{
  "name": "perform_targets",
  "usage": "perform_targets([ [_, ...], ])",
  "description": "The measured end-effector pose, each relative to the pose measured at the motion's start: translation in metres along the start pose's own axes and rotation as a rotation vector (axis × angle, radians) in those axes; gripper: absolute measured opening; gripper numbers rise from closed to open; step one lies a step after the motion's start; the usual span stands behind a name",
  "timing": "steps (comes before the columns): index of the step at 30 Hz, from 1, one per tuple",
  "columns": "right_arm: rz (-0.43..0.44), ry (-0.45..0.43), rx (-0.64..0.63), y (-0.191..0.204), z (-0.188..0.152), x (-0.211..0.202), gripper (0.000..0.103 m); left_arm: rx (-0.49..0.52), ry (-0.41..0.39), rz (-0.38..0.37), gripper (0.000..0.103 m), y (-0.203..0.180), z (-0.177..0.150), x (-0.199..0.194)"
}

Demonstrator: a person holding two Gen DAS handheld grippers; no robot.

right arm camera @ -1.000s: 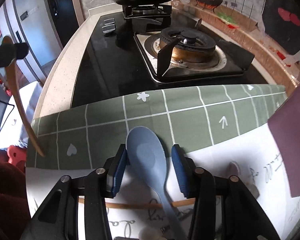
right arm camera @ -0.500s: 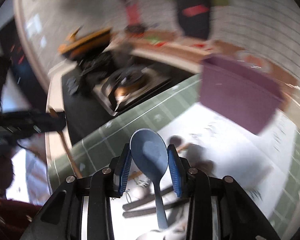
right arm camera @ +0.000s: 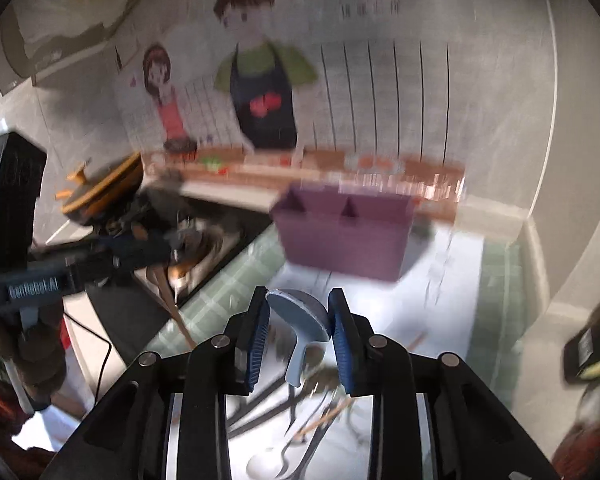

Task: Organize utensils
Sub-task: 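Carry both spoons to the purple holder and open both tools to drop them in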

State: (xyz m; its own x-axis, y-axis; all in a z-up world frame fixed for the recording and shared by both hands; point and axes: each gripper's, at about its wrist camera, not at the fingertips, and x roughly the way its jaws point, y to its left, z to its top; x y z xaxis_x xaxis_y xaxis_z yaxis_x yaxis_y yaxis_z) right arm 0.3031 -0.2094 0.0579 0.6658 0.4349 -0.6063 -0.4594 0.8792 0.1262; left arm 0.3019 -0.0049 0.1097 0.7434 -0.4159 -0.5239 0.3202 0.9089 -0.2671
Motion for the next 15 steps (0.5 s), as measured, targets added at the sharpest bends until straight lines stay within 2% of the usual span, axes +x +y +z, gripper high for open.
perform_targets([
  [4,-0.03,-0.107,-0.048,0.001,0.067,-0.028,0.027,0.032,-0.155,0.018,0.031,-0.006,0.082,-0.014],
  [7,-0.081,-0.197,-0.075,-0.003,0.121,-0.039,0.027,0.039,-0.227,0.029,0.031,0.0,0.118,0.002],
  [9,-0.094,-0.202,-0.084,-0.009,0.141,-0.03,0.027,0.034,-0.216,0.048,0.031,0.009,0.126,0.027],
  [11,-0.115,-0.193,-0.073,-0.018,0.15,-0.011,0.028,0.008,-0.155,0.059,0.031,0.02,0.126,0.064],
  [15,-0.105,-0.121,-0.043,-0.042,0.148,0.047,0.028,-0.041,-0.054,0.086,0.031,0.044,0.111,0.131],
])
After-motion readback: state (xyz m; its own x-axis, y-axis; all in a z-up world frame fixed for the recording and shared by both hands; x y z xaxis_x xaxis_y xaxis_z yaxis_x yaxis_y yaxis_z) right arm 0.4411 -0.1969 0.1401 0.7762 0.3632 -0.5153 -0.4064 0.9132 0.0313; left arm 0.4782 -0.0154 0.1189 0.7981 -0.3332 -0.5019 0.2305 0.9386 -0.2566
